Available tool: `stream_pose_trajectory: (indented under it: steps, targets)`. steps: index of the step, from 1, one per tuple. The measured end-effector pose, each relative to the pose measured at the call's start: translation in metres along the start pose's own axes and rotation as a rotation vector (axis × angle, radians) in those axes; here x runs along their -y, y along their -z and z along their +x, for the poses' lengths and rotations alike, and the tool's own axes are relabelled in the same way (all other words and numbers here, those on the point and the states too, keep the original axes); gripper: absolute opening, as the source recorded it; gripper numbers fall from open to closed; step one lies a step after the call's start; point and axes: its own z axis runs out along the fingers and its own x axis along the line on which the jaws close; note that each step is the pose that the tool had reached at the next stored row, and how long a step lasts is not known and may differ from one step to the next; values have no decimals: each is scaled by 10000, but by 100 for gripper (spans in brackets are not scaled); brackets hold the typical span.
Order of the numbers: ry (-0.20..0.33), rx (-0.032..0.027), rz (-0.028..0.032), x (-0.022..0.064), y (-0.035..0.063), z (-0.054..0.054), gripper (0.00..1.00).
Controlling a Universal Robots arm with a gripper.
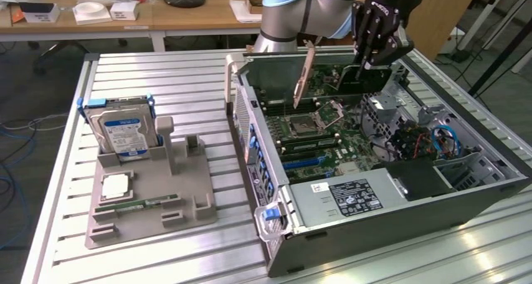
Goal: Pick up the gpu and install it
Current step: 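Insert the gpu into the slot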
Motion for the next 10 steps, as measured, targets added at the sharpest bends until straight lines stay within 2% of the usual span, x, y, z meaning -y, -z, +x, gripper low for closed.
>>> stream_pose_trajectory:
  steps: [7, 10]
  targets:
    - [0, 2, 1, 0, -8, -1, 26]
    - [1, -19, 1, -1, -22, 0, 26]
